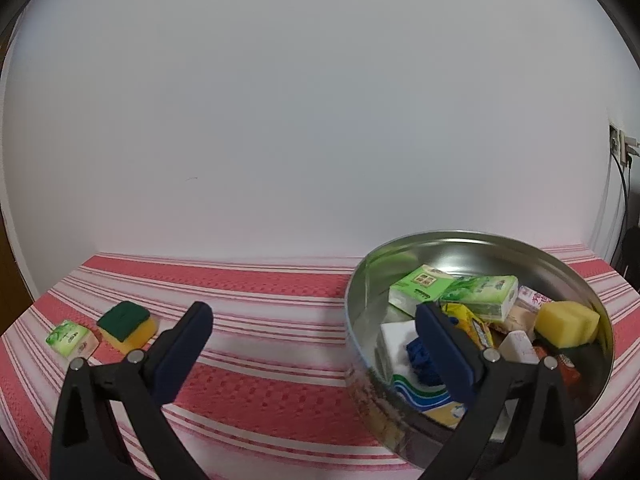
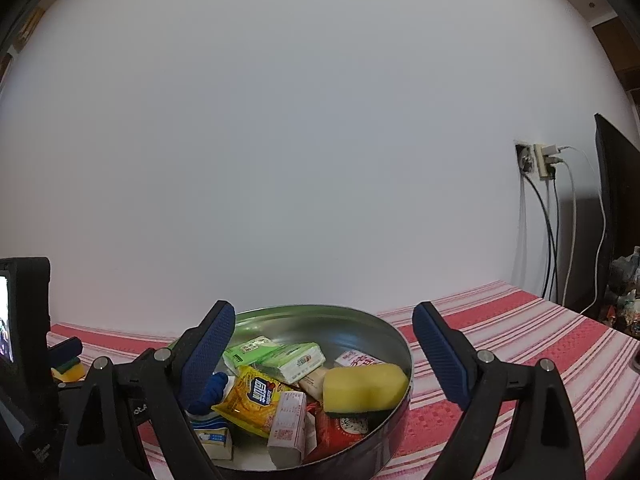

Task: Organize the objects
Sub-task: 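Move both grippers away from the tin toward the small green pack and sponge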

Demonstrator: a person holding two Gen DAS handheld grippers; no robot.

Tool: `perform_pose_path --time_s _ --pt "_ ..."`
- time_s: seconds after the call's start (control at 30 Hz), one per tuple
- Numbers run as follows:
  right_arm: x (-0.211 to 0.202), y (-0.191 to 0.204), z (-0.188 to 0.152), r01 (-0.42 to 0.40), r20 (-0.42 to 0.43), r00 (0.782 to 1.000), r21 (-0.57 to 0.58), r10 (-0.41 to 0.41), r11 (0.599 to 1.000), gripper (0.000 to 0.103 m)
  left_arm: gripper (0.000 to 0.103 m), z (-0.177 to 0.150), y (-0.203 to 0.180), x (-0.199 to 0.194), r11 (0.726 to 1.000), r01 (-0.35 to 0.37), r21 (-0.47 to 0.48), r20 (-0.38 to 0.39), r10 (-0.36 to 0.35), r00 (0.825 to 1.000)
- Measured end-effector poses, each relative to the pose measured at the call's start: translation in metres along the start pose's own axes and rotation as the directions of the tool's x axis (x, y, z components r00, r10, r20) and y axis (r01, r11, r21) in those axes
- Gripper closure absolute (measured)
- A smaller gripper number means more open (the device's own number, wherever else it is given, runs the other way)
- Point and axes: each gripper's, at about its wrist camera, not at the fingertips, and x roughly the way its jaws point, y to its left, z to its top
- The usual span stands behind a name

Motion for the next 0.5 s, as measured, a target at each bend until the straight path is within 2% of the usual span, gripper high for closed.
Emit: perform_pose_path --time_s 0.23,0.5 --pt "-0.015 0.008 -0.001 -0.017 0.033 0.999 0.016 0.016 1.0 0.011 0.001 -0.001 0.012 -0.005 1.0 0.001 0.004 0.005 -0.001 1.0" --pt "-0.03 0.027 -0.004 -0.029 0.084 0.996 -0.037 0.032 0.999 0.011 0.001 -0.005 0.043 -0.006 0.999 0.016 -0.033 -0.012 -0.017 1.0"
